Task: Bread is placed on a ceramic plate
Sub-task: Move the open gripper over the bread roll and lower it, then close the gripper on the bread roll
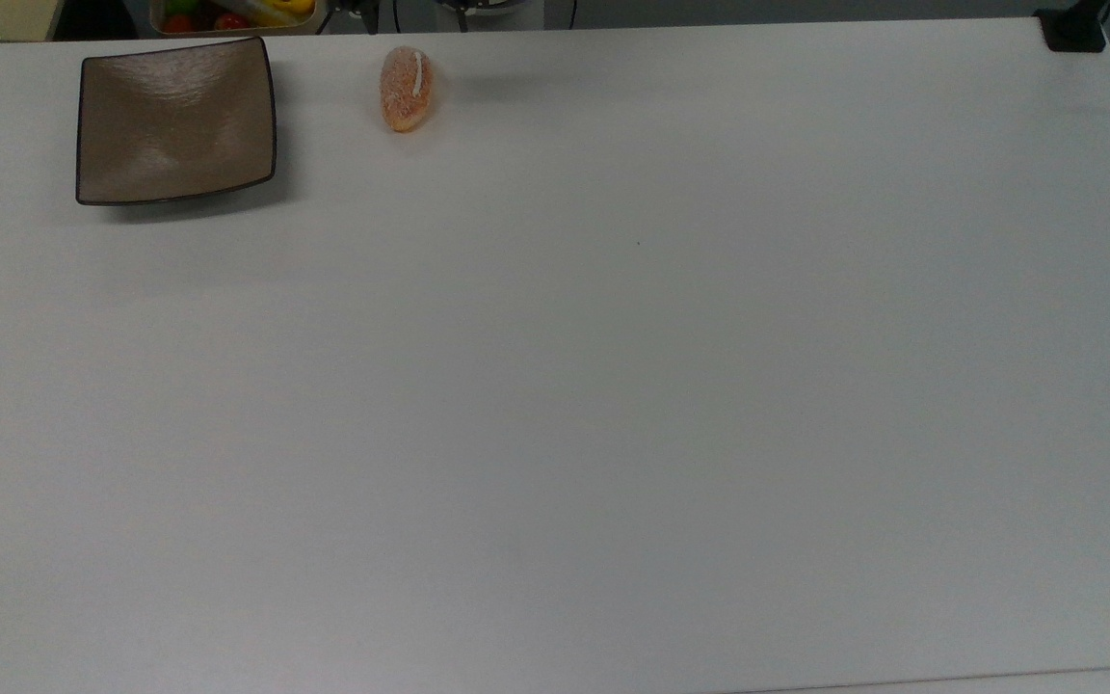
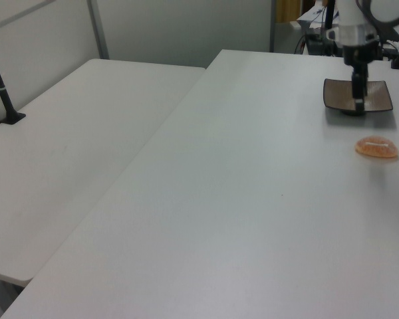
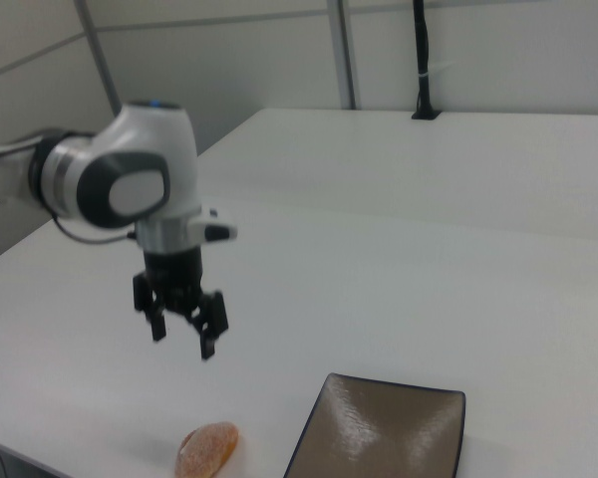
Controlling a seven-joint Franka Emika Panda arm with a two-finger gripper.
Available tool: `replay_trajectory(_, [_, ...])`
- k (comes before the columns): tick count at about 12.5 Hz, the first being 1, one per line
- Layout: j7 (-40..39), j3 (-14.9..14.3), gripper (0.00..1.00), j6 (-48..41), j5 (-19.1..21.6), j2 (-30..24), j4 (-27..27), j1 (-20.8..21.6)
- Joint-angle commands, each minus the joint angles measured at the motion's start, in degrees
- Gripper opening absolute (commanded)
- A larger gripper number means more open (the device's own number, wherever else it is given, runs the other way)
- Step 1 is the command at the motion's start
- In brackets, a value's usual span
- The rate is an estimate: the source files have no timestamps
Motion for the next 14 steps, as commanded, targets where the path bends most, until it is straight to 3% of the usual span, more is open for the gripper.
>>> replay_trajectory(1, [-0.6,-0.4,1.0,9.9,0.2,-10.1,-16.7,-1.3])
replay_trajectory(5, [-2.1,-1.0,1.0,18.3,0.2,-10.0,-22.6,-1.8])
replay_trajectory(9, [-2.5,-1.0,1.0,24.5,-0.1,-3.5,-22.5,-3.0])
replay_trajectory(14, [-2.8,-1.1,1.0,25.7,-2.1,-1.0,-22.3,-4.3])
